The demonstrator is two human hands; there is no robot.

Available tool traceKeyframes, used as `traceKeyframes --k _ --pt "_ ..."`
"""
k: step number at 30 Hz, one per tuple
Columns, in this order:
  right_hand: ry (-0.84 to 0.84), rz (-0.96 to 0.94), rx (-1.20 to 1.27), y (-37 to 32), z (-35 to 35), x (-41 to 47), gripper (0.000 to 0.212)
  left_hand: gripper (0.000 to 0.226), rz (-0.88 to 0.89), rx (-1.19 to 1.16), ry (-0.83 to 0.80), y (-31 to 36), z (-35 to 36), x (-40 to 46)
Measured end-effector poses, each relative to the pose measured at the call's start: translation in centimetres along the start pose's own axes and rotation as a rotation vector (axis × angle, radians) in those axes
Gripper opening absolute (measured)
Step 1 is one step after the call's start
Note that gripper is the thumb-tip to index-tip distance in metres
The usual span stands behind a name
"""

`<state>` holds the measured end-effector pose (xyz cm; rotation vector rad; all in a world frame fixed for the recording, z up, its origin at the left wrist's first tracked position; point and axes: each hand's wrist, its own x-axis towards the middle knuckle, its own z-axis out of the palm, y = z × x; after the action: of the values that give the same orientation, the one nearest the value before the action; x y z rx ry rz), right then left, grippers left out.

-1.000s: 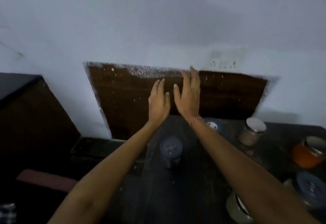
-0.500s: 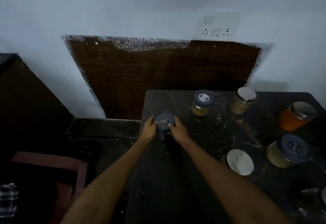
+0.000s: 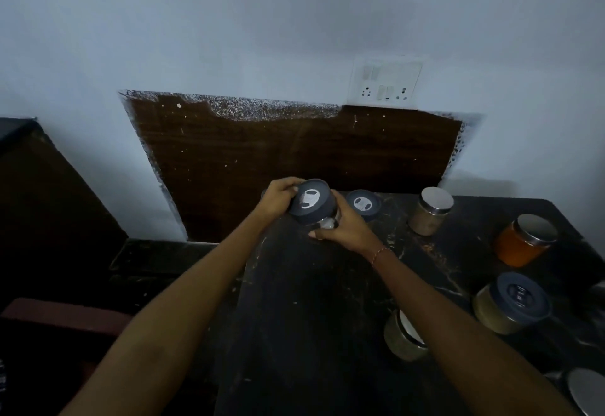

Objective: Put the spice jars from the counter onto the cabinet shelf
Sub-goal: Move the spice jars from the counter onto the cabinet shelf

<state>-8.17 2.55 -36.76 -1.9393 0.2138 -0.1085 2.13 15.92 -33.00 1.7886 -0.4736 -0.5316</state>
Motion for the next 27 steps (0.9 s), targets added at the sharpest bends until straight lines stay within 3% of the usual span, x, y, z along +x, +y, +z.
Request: traceKeyframes --k 4,9,12,15,19,22,27 --pt "0.073 -0.088 -0.062 -2.7 -2.7 0.0 0.089 0.032 0.044 -0.121 -0.084 4.6 -0.7 0.3" --pt "0.471 -0.231 -0.064 -7.7 -3.9 0.0 0.084 0.031 0.111 -0.553 0.140 8.8 1.5 -1.3" --pt "0.656 -0.247 -0.113 -10.3 -4.6 0.5 0.082 0.028 0.268 -0.503 0.241 9.0 5.1 -3.6" --pt "0.764 -0.240 -0.189 -12.2 -5.3 0.7 0.075 0.025 0.388 -0.517 0.151 10.5 7.2 -4.4" --pt "0.695 -0.294 -0.217 -13.5 -6.5 0.0 0.080 0.045 0.391 -0.524 0.136 13.2 6.0 -4.1" --pt "0.525 -0.336 -0.019 -14.6 -8.3 -0.8 0.068 0.055 0.324 -0.564 0.145 14.1 4.4 -3.4" --pt "0.389 -0.371 0.177 -16.7 -10.6 -1.5 0.052 0.043 0.351 -0.632 0.130 16.3 3.1 -2.9"
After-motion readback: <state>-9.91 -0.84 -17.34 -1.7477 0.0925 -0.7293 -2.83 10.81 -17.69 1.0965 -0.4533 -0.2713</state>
